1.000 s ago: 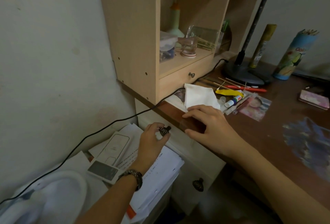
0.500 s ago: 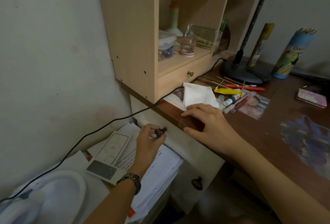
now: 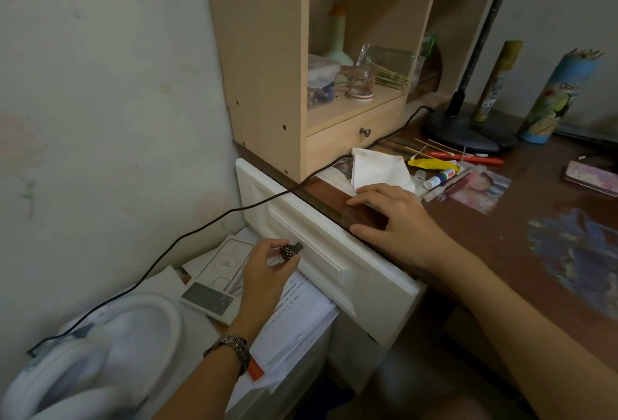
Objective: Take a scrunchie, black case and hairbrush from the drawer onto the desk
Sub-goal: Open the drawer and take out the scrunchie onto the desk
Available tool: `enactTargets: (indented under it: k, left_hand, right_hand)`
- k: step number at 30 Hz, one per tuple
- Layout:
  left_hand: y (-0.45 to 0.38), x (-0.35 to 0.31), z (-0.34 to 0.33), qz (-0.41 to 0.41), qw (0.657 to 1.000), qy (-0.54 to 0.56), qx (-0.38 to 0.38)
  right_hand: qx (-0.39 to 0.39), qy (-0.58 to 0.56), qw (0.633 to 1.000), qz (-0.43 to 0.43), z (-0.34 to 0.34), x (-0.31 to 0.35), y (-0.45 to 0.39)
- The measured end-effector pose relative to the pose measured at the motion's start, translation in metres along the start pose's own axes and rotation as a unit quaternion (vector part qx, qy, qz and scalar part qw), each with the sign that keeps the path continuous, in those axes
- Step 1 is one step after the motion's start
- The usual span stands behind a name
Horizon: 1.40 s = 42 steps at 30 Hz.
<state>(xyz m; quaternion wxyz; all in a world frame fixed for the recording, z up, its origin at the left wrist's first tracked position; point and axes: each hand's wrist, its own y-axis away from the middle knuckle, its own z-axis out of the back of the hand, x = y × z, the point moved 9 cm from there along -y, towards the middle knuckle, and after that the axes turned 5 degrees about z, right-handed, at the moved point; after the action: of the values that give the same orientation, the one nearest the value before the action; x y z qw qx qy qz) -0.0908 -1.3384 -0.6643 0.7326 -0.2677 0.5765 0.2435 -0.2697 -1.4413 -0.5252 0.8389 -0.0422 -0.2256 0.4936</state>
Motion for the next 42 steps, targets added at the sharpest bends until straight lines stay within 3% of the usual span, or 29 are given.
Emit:
enactTargets:
  k: [11,16,18,22,27,42]
  left_hand:
    - [0.012,-0.021,0.024,-0.032,0.992,-0.12,-0.012]
    - [0.013,-0.07,0.031,-0.118,0.985,-0.128,-0.009]
    - [0.012,-0.086,0.025,-0.146,0.979,-0.142,0.015]
    - [0.011,-0.1,0.009,-0.179,0.963,-0.192,0.064]
    - [0.009,-0.09,0.001,-0.159,0.962,-0.2,0.102]
    - [0.02,-0.088,0.01,-0.136,0.975,-0.143,0.104]
  right_hand:
    - [0.004,0.014,1.0,0.006,0.002,0.004,0.001]
    - [-0.153,-0.035,0.987,0.038,0.039,0.033,0.017]
    - [-0.183,-0.084,0.978,0.055,0.044,0.052,0.031]
    - [-0.09,-0.12,0.988,0.033,0.012,0.07,0.051]
    - [-0.003,-0.104,0.993,-0.047,-0.025,0.054,0.062]
    - [-0.022,-0.197,0.97,-0.14,-0.04,0.047,0.076]
